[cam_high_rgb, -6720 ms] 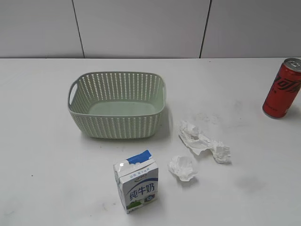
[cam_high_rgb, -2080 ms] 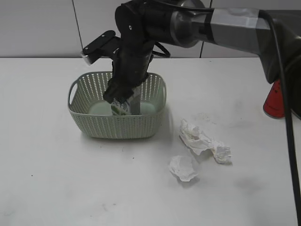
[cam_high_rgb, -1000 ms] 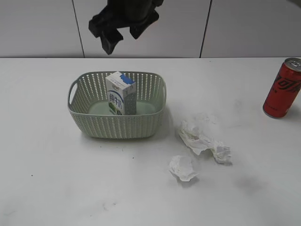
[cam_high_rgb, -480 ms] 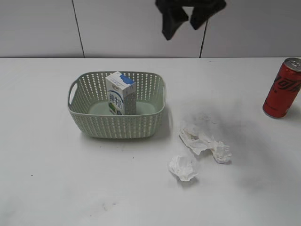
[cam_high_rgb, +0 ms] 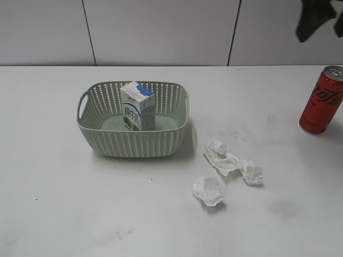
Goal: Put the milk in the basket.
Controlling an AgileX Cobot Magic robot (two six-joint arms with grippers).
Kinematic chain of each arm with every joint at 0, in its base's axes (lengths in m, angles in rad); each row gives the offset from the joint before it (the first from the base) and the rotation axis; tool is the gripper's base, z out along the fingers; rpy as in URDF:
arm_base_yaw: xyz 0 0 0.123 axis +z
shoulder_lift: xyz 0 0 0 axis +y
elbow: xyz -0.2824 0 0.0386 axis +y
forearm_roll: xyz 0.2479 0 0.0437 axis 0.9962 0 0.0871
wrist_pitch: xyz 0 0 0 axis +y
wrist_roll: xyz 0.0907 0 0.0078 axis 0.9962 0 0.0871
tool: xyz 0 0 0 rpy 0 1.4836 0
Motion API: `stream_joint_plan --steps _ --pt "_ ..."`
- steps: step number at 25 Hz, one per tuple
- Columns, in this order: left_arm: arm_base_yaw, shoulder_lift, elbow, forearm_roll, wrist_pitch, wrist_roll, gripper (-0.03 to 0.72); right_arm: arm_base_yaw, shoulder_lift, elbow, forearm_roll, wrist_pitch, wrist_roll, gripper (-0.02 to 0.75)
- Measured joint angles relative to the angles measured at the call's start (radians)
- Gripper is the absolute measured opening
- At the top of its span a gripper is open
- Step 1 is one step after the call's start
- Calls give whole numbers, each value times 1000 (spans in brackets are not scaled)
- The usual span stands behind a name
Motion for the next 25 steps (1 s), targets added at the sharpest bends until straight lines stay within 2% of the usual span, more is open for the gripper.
stream_joint_plan --steps 3,6,19,25 --pt "0 0 0 0 0 0 238 -99 -75 97 0 0 -1 592" --pt "0 0 0 0 0 -1 238 -147 -171 220 -6 0 -15 592" --pt "0 0 0 0 0 -1 238 -152 -656 802 0 -103 -6 592" --pt "0 0 0 0 0 -1 238 -152 -889 974 0 -147 6 592"
